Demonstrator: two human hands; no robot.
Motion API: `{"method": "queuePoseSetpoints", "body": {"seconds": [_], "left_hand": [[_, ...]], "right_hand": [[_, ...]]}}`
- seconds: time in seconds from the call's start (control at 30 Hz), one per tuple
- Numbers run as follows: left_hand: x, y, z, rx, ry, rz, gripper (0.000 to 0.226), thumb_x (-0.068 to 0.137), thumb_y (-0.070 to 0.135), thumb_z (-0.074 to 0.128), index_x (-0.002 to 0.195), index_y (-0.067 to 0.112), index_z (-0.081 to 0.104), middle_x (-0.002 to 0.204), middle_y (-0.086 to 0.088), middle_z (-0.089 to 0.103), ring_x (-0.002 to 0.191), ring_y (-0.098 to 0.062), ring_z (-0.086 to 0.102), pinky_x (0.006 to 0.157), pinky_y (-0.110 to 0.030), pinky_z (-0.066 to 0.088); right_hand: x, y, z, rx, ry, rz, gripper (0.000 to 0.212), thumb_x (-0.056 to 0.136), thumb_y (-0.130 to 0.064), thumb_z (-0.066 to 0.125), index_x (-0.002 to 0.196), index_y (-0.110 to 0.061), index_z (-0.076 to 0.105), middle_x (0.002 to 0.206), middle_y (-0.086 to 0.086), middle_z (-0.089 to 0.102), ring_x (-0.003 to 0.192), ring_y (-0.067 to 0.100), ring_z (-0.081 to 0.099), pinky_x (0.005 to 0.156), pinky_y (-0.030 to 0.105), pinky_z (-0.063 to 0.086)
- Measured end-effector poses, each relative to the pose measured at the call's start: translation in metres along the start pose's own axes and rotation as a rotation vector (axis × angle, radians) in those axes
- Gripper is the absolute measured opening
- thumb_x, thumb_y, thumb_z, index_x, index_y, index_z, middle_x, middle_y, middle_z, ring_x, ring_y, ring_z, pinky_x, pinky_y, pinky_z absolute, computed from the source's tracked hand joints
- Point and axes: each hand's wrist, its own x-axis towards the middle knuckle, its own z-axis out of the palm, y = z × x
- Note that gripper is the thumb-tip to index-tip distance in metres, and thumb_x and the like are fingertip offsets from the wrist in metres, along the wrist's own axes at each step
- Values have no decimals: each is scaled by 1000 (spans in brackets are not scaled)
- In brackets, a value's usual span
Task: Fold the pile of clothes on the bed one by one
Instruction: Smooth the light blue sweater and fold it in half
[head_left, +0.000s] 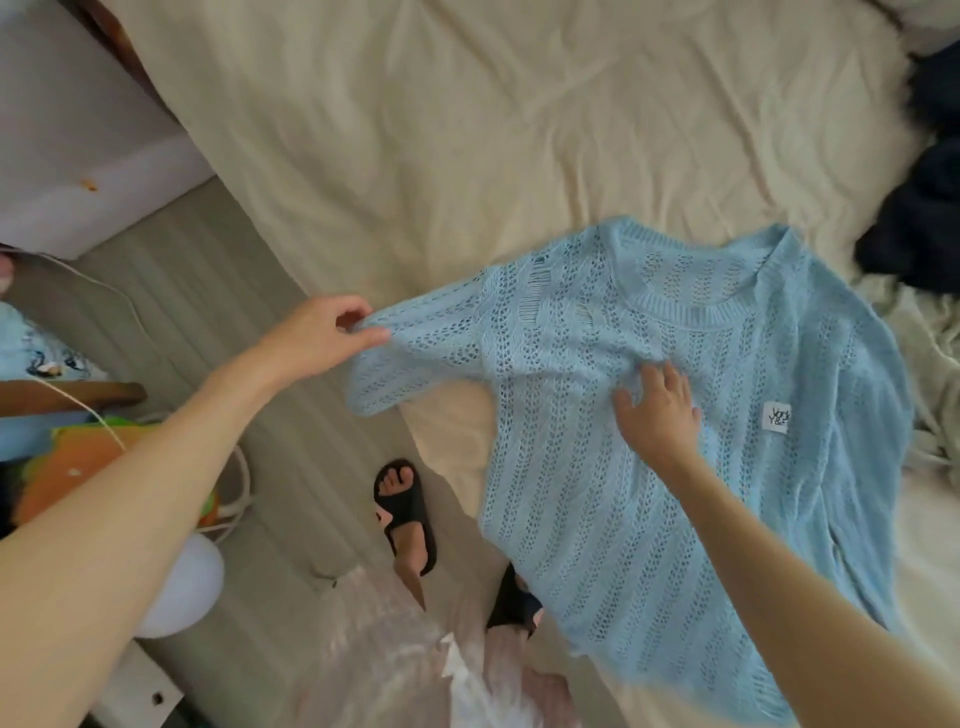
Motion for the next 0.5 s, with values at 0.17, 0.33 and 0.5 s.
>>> {"method": "queuePoseSetpoints", "body": {"seconds": [0.17, 0.33, 0.5], "left_hand": [[-2, 27, -13, -75, 112, 196, 21, 87, 31, 65, 72, 37, 51, 66, 16, 57, 58, 6, 49, 55, -11, 35], [-18, -16, -21, 695, -241, -107, 33, 81, 57, 60, 85, 27, 49, 89, 0, 57, 95, -24, 54, 71, -30, 35], [-28, -28, -38, 736, -3, -43, 39, 85, 59, 52, 64, 26, 46, 72, -3, 52, 89, -25, 51, 71, -34, 32]], "right_hand": [[-18, -50, 10, -34, 126, -309, 59, 98, -45, 39, 151, -26, 19, 160, 5, 4, 147, 25, 1, 116, 51, 6], [-13, -63, 27, -114, -96, -309, 66, 98, -46, 39, 152, -29, 5, 160, 2, -10, 146, 27, -11, 117, 53, 6], [-22, -59, 29, -81, 3, -351, 67, 98, -39, 43, 152, -27, 6, 160, 5, -10, 146, 29, -10, 117, 52, 11]]}}
